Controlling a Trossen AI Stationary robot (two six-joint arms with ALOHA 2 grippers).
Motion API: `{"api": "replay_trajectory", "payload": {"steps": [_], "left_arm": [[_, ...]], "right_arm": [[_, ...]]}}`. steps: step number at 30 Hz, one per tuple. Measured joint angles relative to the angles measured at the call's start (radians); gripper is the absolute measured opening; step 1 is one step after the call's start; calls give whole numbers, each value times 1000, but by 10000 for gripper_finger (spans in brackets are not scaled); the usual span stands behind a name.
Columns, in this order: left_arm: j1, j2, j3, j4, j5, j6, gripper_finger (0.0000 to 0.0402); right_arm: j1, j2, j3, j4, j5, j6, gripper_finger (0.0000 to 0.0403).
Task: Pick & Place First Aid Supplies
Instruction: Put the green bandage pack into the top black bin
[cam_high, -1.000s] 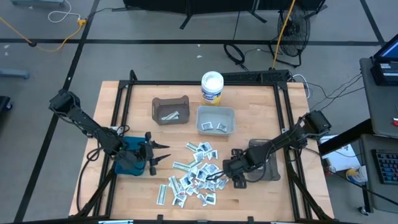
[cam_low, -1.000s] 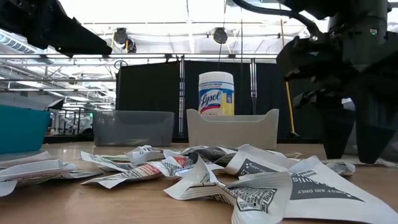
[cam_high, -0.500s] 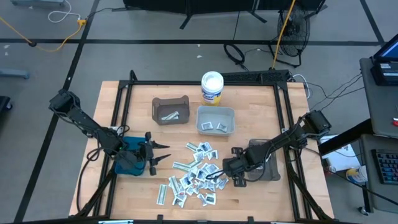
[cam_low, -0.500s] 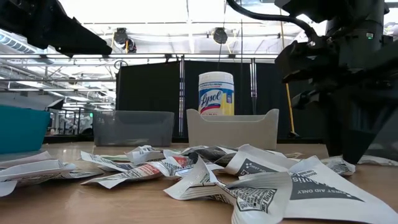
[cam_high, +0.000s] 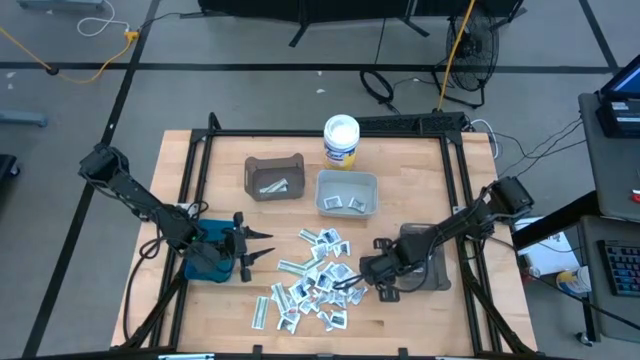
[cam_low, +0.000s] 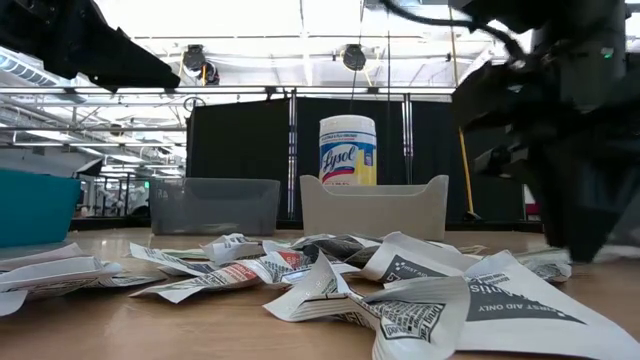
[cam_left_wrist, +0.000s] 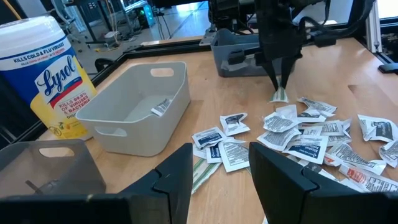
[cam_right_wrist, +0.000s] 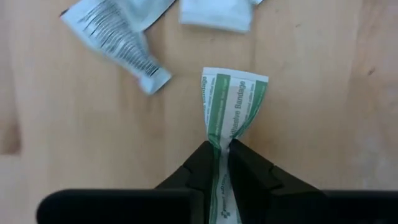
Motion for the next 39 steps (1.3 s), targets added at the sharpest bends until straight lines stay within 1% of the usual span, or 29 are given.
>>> {"api": "replay_trajectory", "payload": {"steps": [3,8,12,16,20,22,25,28,30,32,38,39], "left_arm": [[0,0,0,0,0,1,161],[0,0,0,0,0,1,161],[0,0,0,1,0,1,161],[0,0,0,2,0,2,161],[0,0,0,-1,0,4,161],[0,0,0,-2,-1,4,161],[0,0,0,-6,-1,8,161],[0,0,0,-12,0,8,161],[0,0,0,-14,-1,8,161],[0,0,0,-16,-1,13,161],[0,0,0,-21,-2,15,161],[0,0,0,-23,-2,13,161]], "right_arm": [[-2,-39,0,11,6,-19,37],[-29,-71,3,87,14,-91,32],[-68,-71,35,158,42,-217,31],[-120,-58,76,282,42,-352,31],[-167,-55,104,382,42,-453,31],[-190,-32,121,440,41,-486,32],[-210,-21,129,472,38,-526,33],[-236,34,163,568,12,-550,33],[-245,55,171,551,-10,-554,33],[-259,108,201,596,-36,-558,33],[-283,212,273,618,-42,-554,33],[-284,220,276,597,-42,-550,33]]}}
